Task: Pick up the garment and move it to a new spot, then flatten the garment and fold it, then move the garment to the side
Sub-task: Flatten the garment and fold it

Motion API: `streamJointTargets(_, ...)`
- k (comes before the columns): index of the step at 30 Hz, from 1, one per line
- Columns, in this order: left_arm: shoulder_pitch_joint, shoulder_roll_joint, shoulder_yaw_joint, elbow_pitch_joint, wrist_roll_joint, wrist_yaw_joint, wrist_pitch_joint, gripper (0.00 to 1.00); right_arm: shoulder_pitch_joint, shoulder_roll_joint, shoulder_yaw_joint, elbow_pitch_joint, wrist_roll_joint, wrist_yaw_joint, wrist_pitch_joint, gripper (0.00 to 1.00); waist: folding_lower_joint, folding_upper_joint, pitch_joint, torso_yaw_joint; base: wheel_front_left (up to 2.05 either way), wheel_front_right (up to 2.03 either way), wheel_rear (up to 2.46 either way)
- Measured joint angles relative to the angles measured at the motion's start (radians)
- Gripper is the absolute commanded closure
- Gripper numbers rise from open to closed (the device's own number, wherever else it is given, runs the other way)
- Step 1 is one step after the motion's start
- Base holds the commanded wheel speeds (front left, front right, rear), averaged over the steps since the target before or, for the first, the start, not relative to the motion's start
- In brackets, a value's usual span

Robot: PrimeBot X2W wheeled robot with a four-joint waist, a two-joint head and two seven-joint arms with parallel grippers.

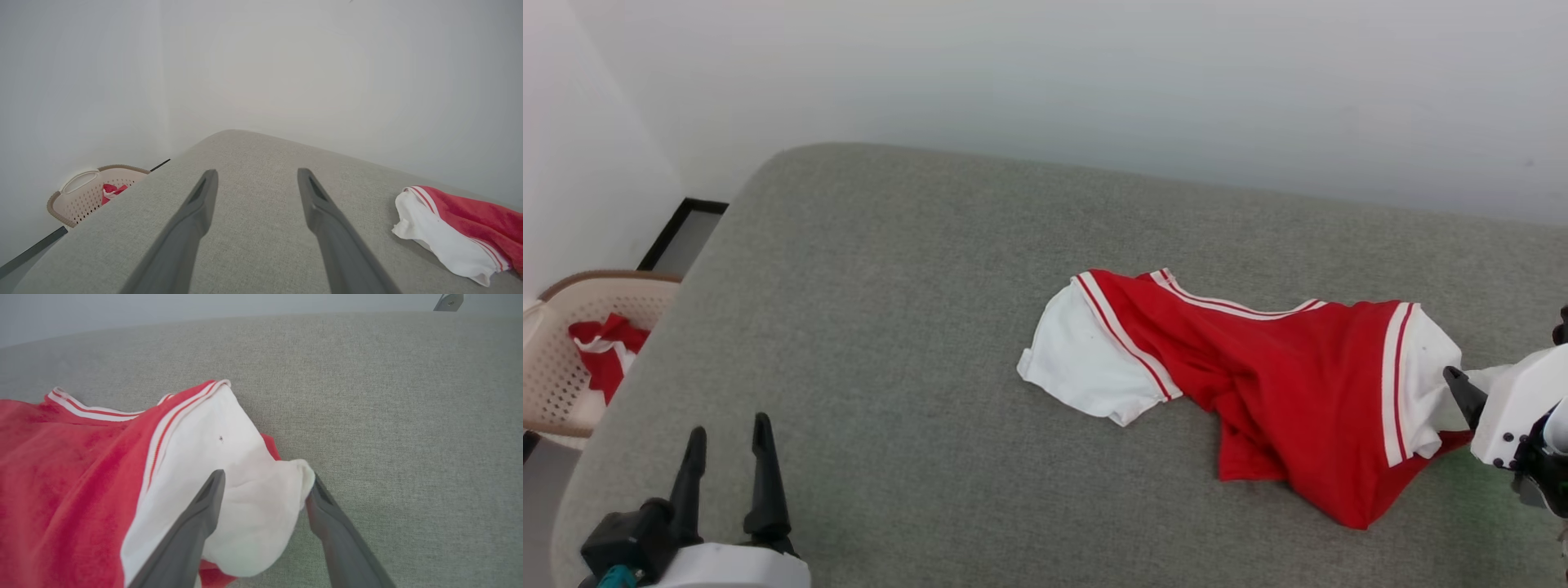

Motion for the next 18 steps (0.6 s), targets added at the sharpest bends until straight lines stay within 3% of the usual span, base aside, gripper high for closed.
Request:
streamJointTargets(7,0.024,0.025,-0.010,-0.005,-0.009,-0.001,0.000,0.00,0.003,-0.019,0.038,-0.036,0.016,0.000,-0.068,0.00,0.0000,0.0000,-0.025,-0.023,0.00,0.00,0.00)
streamJointTargets(18,0.048,0.035,-0.003,-0.010,-0.009,-0.001,0.000,0.00,0.133,-0.017,0.046,-0.205,0.041,0.000,-0.146,0.00,0.0000,0.0000,-0.044,-0.069,0.00,0.00,0.00)
